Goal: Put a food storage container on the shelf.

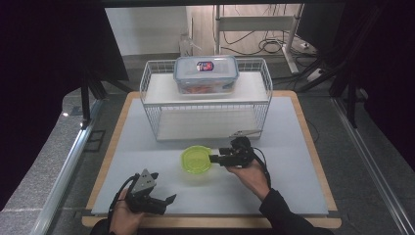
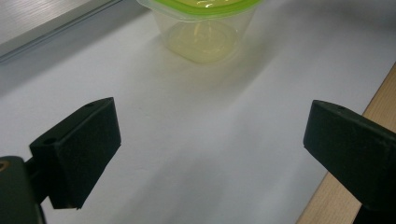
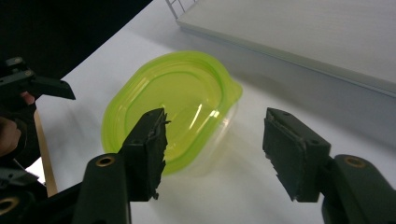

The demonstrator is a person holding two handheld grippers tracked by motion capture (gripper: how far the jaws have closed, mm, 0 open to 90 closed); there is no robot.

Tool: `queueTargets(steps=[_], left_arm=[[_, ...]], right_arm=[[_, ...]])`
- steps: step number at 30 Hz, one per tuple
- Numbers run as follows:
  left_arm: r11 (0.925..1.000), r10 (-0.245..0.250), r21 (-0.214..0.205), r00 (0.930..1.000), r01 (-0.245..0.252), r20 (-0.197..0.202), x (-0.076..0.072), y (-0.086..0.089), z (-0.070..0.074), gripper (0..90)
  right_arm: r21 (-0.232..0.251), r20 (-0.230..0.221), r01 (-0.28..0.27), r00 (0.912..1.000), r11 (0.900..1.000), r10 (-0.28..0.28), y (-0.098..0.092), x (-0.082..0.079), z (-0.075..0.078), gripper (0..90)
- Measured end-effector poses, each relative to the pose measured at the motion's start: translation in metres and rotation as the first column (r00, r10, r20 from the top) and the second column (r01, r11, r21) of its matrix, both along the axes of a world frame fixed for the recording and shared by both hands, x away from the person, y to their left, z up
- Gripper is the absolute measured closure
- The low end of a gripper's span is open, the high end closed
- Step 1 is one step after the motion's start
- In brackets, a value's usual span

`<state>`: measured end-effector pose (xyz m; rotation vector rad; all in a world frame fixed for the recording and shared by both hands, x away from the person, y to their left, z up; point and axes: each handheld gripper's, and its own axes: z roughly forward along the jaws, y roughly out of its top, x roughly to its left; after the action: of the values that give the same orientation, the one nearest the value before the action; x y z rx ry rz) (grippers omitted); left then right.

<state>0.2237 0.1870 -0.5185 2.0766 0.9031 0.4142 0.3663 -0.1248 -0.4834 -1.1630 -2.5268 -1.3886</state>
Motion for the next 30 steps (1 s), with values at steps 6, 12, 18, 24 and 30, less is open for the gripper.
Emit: queueTargets(steps=[6, 12, 18, 24, 30], left_arm=[[1.0000, -0.002, -0.003, 1.0000, 0.002, -0.003, -0.001, 0.000, 0.000, 4.0], [1.0000, -0.007, 0.001, 1.0000, 0.007, -0.004, -0.001, -0.001, 0.000, 4.2], [0.9999, -0.009, 0.005, 0.9999, 0.009, -0.007, -0.001, -0.002, 0.000, 4.4], [0.9999, -0.011, 0.005, 0.9999, 0.011, -0.007, -0.001, -0.002, 0.000, 4.6], [0.9999, -0.012, 0.007, 0.9999, 0.012, -0.007, -0.001, -0.002, 0.000, 4.7]], right_arm=[[0.008, -0.070, 0.014, 0.9975, 0.9999, -0.013, 0.010, 0.010, -0.008, 51.3], [0.058, -0.160, 0.038, 0.9868, 0.9976, -0.028, 0.009, 0.021, -0.019, 60.1], [0.136, -0.247, 0.034, 0.9691, 0.9901, 0.000, 0.006, 0.027, -0.024, 72.0], [0.168, -0.268, 0.024, 0.9632, 0.9855, 0.022, 0.007, 0.027, -0.023, 81.2], [0.183, -0.249, -0.005, 0.9672, 0.9831, 0.051, 0.012, 0.021, -0.015, 82.6]])
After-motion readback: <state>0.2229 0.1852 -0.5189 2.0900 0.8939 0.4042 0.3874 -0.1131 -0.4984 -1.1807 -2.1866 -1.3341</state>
